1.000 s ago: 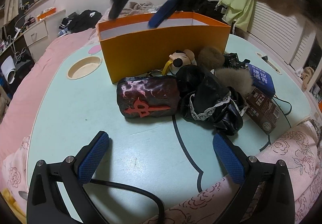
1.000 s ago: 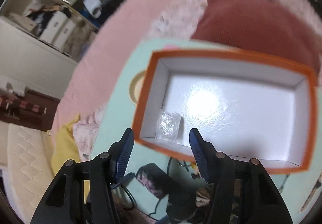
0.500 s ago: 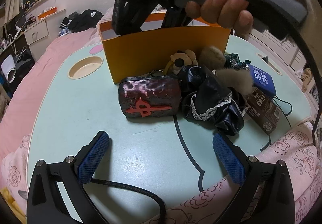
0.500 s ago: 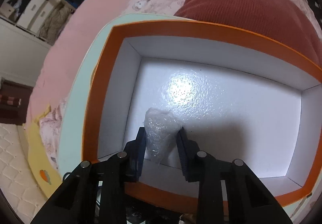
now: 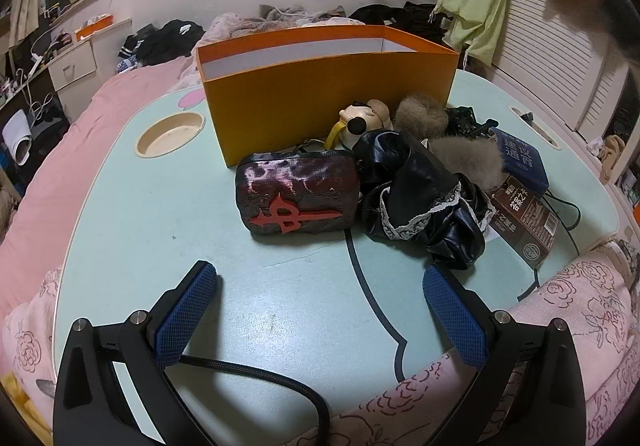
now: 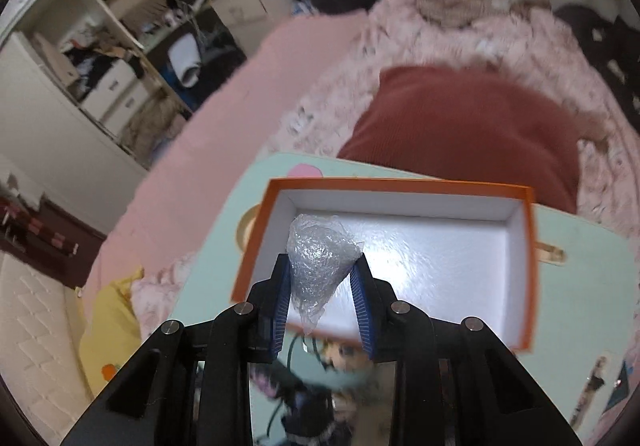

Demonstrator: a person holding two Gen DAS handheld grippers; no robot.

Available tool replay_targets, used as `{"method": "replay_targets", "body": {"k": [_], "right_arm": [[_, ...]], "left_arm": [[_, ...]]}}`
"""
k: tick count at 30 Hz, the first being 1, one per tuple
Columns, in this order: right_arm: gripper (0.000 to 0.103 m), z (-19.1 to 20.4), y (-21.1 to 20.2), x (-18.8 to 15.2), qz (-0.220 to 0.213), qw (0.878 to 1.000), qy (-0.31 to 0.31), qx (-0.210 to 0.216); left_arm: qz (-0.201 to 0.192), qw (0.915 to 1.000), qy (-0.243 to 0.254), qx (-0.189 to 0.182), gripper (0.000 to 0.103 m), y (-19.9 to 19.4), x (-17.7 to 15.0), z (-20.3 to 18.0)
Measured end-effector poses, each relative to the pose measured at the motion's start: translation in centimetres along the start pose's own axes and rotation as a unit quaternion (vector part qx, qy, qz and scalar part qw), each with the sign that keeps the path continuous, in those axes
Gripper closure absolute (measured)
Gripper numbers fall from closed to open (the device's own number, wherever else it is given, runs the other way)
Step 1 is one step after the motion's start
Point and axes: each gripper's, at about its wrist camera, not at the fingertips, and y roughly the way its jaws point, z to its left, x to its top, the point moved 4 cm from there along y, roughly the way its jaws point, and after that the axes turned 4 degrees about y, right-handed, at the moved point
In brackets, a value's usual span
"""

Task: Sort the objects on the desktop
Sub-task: 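Grasp the clear plastic bag in the box with the right gripper, set it on the table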

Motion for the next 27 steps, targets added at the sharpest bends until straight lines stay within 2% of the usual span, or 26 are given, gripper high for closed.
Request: {"method": "replay_targets", "body": {"k": [2,7,8,10,12,13,17,19,22,25,26,27], "right_arm": [[0.075,-0.3,-1.4,-2.0,-0.002,1.0,0.0,0.009],[0.074,-1.3,0.9,-6.0,0.04,0.999,0.004,0.008],[0.073,-1.8,1.2,-6.7,0.038,0.999,0.003,0.007],[0.069,-2.2,0.8,-7.1,0.004,0.999,0.002,0.037],[0.043,-3.1,-0.3,-7.4,-0.043,0.996,0.028,0.069],[0.039,-3.8,-1.1,-7.8,-0.072,0.994,0.043,0.068],[0.038,-4.8,-3.1,-11.5,-0.128,0.991,0.032,0.016],[0.038,-5.0,-3.3,-14.8,-0.143,0.989,0.019,-0.024],[0.038,-5.4,-2.8,-19.6,-0.143,0.985,0.003,-0.092],[0.038,-6.0,-2.2,-22.7,-0.138,0.979,-0.015,-0.147],[0.035,-6.2,-2.0,-23.3,-0.138,0.978,-0.022,-0.155],[0.027,-6.6,-2.0,-23.7,-0.15,0.977,-0.027,-0.152]], "left_arm": [[0.0,1.0,0.0,0.0,0.0,0.0,0.0,0.0],[0.0,1.0,0.0,0.0,0.0,0.0,0.0,0.0],[0.0,1.0,0.0,0.0,0.0,0.0,0.0,0.0],[0.0,1.0,0.0,0.0,0.0,0.0,0.0,0.0],[0.0,1.0,0.0,0.0,0.0,0.0,-0.1,0.0],[0.0,1.0,0.0,0.0,0.0,0.0,-0.1,0.0],[0.0,1.0,0.0,0.0,0.0,0.0,-0.1,0.0],[0.0,1.0,0.0,0.0,0.0,0.0,-0.1,0.0],[0.0,1.0,0.0,0.0,0.0,0.0,-0.1,0.0],[0.001,1.0,0.0,0.0,0.0,0.0,-0.1,0.0],[0.0,1.0,0.0,0.0,0.0,0.0,-0.1,0.0],[0.001,1.0,0.0,0.0,0.0,0.0,-0.1,0.0]]}}
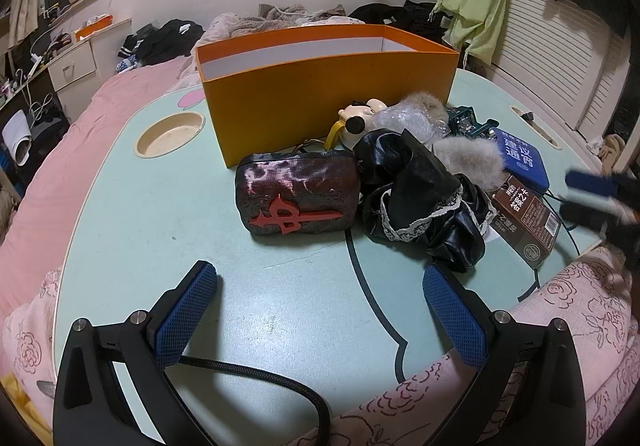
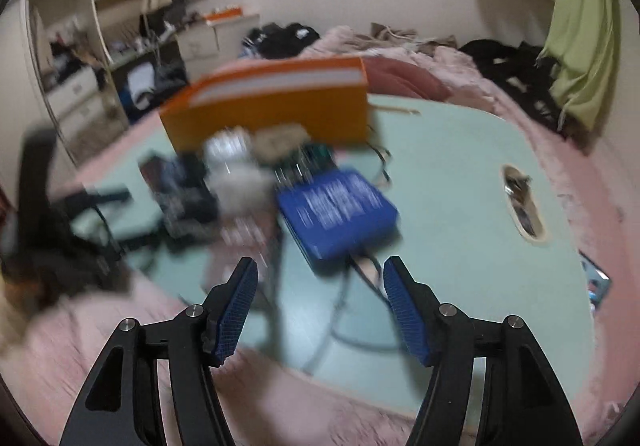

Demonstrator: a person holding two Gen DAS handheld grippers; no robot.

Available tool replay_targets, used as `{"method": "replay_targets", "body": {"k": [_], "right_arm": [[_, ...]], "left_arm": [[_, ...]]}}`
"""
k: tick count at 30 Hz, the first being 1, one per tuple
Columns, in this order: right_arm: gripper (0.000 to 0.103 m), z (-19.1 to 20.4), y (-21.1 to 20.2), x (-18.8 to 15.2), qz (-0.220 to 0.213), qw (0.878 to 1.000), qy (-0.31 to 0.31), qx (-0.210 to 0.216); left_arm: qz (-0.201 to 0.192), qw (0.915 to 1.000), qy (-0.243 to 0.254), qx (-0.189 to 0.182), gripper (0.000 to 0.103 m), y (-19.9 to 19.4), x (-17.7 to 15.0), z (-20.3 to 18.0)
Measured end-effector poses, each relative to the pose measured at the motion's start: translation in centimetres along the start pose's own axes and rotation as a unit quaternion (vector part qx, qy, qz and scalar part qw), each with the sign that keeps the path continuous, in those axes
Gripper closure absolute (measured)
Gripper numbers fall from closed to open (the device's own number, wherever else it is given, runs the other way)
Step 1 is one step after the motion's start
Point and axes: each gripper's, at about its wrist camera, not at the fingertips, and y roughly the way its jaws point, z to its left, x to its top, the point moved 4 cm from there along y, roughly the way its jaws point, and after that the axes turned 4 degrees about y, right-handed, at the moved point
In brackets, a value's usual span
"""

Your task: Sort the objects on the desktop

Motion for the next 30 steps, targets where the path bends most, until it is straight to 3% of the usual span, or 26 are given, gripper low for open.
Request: {"method": "replay_targets", "body": {"k": [2,4,10,18,30], "right_arm": [[0.018,-0.5,1.3,-1.1,0.021,1.0,-0.004,-0.007],[0.007,-0.5,1.2,-1.6,-0.001,1.0,-0.023,-0.014],[0.005,-0.8,1.5,-1.6,0.001,1.0,-0.022,-0.022],[0.001,0.7,3.5,-0.1,0.037,0.999,-0.025,-0.026],[0.0,0.1,2.6,-0.7,0.022,0.999,-0.012,-0.031]], "left_arm": [[0.001,1.0,0.0,0.0,0.0,0.0,0.0,0.0],[0.0,1.0,0.002,0.002,0.0,0.0,0.0,-0.1],[0.001,1.0,0.001,0.0,0.0,0.1,0.0,0.0],[0.001,1.0,0.001,0.0,0.0,0.1,0.1,0.0],[0.001,1.0,0.001,0.0,0.0,0.1,0.0,0.0]]}}
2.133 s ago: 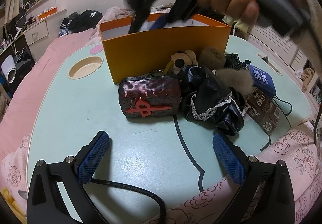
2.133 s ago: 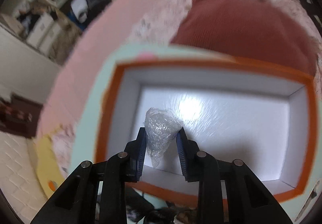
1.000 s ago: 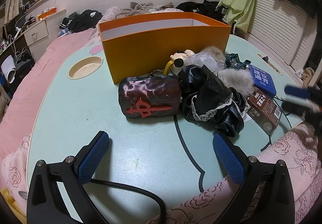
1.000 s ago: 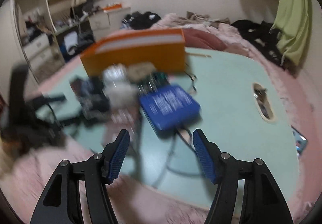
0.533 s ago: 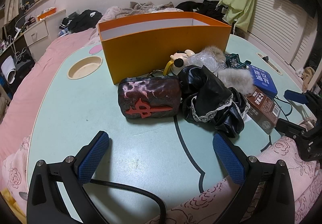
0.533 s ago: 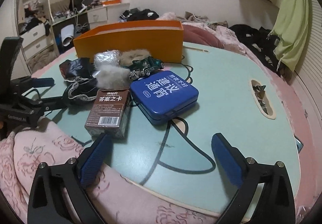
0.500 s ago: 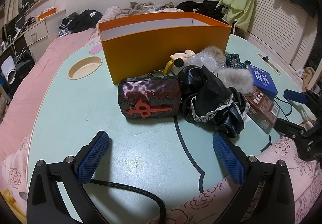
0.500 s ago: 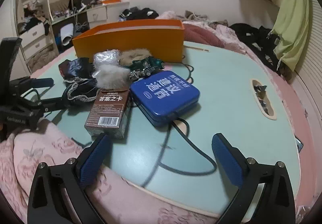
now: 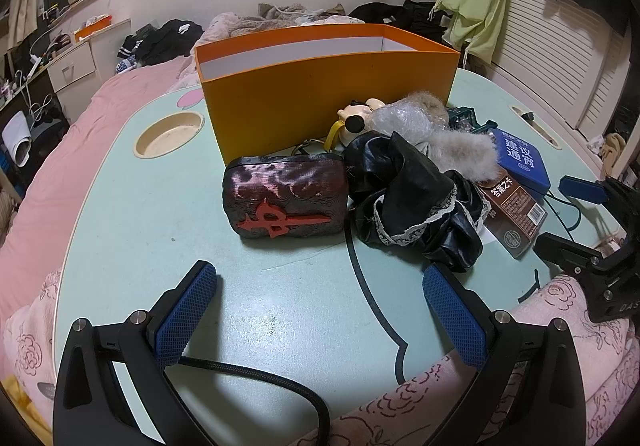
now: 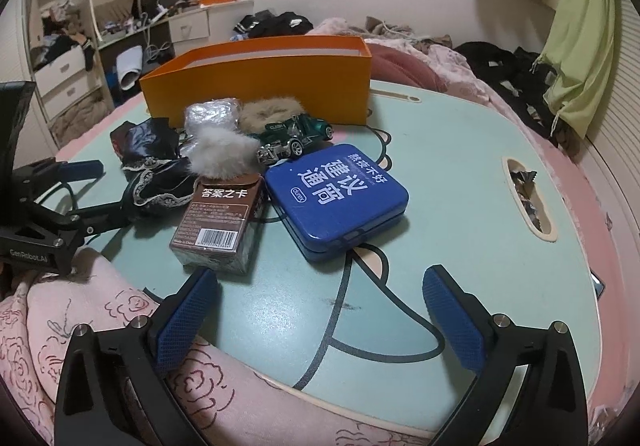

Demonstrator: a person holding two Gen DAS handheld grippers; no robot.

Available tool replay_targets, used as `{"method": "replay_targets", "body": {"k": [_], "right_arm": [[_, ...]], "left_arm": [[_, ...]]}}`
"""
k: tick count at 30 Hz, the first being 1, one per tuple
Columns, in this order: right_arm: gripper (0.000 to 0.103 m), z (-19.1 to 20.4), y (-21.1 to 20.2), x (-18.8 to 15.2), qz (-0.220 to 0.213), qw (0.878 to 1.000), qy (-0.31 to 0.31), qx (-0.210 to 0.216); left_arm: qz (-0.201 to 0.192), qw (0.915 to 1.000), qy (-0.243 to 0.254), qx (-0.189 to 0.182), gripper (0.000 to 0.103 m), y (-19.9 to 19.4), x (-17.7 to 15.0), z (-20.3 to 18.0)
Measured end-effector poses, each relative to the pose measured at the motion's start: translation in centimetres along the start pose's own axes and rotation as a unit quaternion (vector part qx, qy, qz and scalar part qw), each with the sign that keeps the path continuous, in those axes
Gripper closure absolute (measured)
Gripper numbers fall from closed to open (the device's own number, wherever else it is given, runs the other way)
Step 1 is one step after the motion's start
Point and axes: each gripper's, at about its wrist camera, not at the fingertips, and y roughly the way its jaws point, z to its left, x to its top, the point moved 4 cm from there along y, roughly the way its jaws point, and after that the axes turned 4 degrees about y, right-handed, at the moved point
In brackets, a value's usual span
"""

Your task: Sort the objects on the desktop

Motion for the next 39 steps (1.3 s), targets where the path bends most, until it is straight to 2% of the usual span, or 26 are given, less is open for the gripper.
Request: {"method": "replay_targets", "body": {"k": [18,20,23,26,28,32,35,36,39], "right_arm": [[0.0,0.0,-0.1,0.0,0.0,1.0,0.001,0.0],[0.0,0.0,-0.1,0.1,0.0,1.0,0.001,0.001],[0.0,0.0,-0.1,0.1,-0.001,1.0,0.0,0.001],[0.0,0.1,-0.1,0.1,-0.001,1.0,0.001,0.002],[0.0,0.0,-0.1,0.1,-0.001,1.0,0.001,0.002],[0.0,0.0,-0.1,0.1,-0.001,1.0,0.001,0.002],[0.0,0.0,-0.1,0.1,-0.001,1.0,0.001,0.002],[0.0,0.0,-0.1,0.1,-0.001,1.0,0.001,0.002],[0.0,0.1,0.0,0.2,-0.002,1.0,0.0,0.004]], "left_arm": [[0.002,1.0,-0.001,0.001,0.0,0.0,0.0,0.1],[0.004,0.9999,-0.01,0.005,0.0,-0.2,-0.1,0.3],[-0.009,0.999,-0.042,-0.011,0.0,-1.5,0.3,1.2],[-0.033,0.9948,-0.085,-0.045,0.0,-3.4,2.4,2.4],[-0.054,0.9922,-0.095,-0.06,0.0,-4.9,5.5,2.8],[-0.078,0.9951,-0.053,-0.031,0.0,-5.3,11.7,1.4],[-0.056,0.9981,-0.02,-0.017,0.0,-2.6,16.4,-0.6],[-0.035,0.9992,-0.014,-0.011,0.0,-0.7,18.0,-1.5],[0.007,0.9999,0.003,0.01,0.0,3.6,20.2,-3.0]]}}
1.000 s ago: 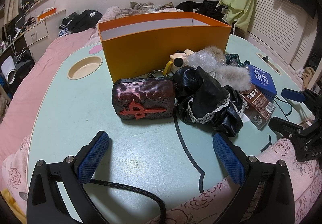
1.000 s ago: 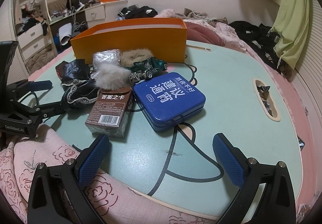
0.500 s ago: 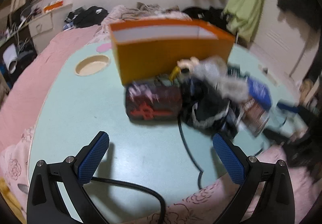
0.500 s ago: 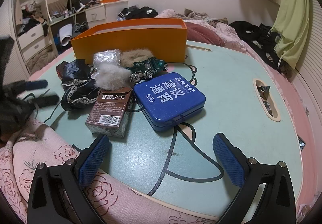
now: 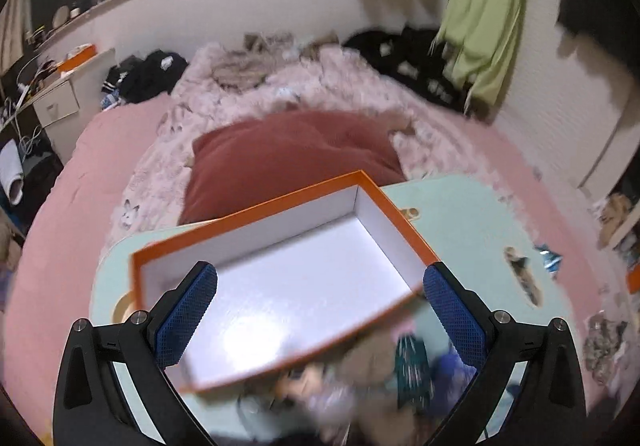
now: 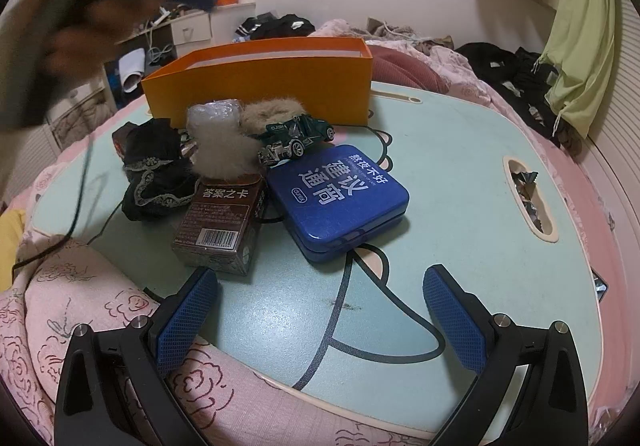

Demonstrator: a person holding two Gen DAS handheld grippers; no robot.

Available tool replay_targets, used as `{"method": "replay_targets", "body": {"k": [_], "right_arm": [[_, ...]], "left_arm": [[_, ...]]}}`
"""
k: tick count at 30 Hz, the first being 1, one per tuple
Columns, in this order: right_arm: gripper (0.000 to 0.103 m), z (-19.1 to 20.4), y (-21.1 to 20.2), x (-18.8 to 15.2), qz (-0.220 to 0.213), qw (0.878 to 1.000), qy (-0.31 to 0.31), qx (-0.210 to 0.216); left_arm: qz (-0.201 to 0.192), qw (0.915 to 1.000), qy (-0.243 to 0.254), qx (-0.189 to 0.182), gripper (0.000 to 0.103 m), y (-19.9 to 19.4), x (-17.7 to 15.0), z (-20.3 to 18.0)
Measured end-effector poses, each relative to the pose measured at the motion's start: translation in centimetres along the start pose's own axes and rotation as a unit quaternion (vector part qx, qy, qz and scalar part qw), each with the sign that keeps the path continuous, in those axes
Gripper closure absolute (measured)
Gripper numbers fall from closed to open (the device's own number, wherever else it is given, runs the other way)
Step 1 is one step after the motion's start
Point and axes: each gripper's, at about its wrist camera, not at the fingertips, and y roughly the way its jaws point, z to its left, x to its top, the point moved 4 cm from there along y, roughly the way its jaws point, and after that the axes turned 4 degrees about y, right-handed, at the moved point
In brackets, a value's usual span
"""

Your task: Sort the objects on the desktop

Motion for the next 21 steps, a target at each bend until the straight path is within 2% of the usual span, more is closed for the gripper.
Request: {"method": "replay_targets", "body": {"k": [3,6,10,15,18,21], "right_arm": [[0.0,0.0,0.1,0.1,-0.001,1.0,0.0,0.001],[0.0,0.1,0.2,0.2,-0.001,1.0,0.0,0.002],[0.0,0.1,0.2,0.2,-0.001,1.0,0.0,0.002],[0.0,0.1,0.2,0.1,-0.001,1.0,0.0,0.002],[0.0,0.1,0.2,0.1,-0.002,1.0,0.0,0.002],[0.0,0.1,0.2,0.1,-0.002,1.0,0.0,0.002]], "left_arm": [[0.039,0.9979,0.025,0.045,0.0,3.9,0.4,-1.7],[0.072,0.9943,0.043,0.066,0.0,6.0,-0.5,-2.5],[0.07,0.9958,0.044,0.038,0.0,5.6,-1.6,-2.5],[0.057,0.9951,0.066,0.046,0.0,5.1,-2.2,-2.6],[0.034,0.9964,0.063,0.044,0.0,4.4,-1.6,-2.3],[-0.004,0.9982,0.051,0.029,0.0,1.7,-1.1,-2.0]]}}
